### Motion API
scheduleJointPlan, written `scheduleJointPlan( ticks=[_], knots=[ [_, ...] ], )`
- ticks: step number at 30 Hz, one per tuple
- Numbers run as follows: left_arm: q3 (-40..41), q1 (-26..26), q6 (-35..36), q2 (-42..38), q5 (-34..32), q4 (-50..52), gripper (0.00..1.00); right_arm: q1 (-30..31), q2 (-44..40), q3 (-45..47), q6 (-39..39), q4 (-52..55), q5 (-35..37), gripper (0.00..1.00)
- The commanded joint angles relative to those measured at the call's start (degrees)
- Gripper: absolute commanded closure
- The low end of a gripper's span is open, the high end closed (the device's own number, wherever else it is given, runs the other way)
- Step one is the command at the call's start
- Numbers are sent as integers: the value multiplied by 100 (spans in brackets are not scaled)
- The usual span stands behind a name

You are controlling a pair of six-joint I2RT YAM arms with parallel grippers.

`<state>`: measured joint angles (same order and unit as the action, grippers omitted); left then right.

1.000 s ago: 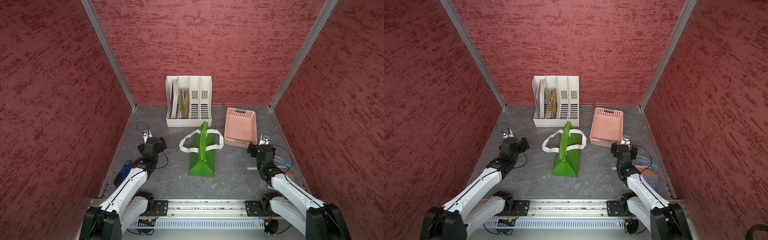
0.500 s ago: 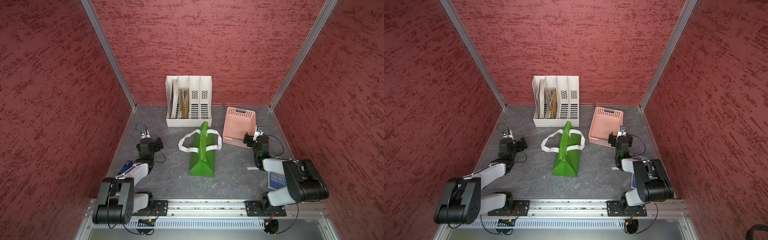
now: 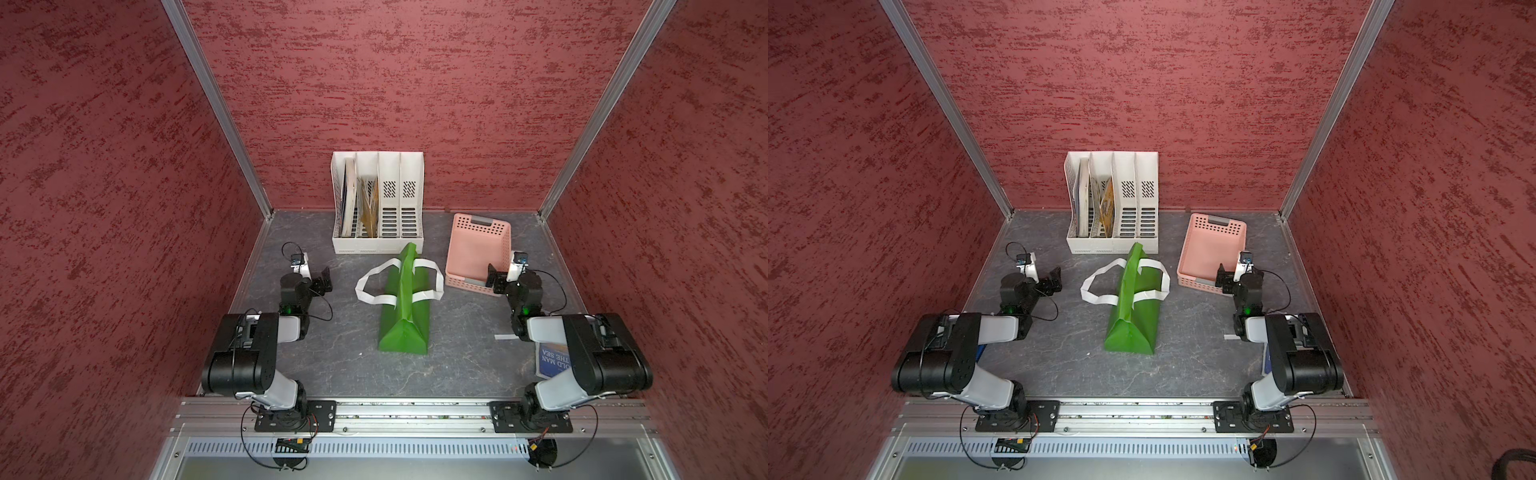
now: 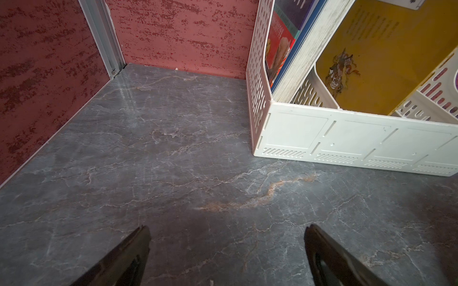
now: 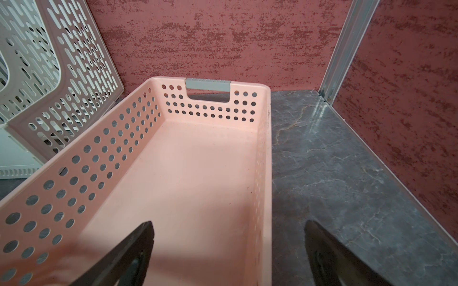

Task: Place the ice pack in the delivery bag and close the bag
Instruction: Reset both arms

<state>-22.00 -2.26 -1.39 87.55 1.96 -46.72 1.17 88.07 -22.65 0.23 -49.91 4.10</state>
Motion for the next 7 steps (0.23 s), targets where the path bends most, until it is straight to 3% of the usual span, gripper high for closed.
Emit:
scheduleJointPlan(
  ticks=[1,7],
  knots=[
    [32,36,139,-5,-151,-452,0,-23,3,64,-18,-188,-122,1],
    [74,137,179,-18,-349,-521,0,-22,17,51,-21,-152,-138,1]
  ],
)
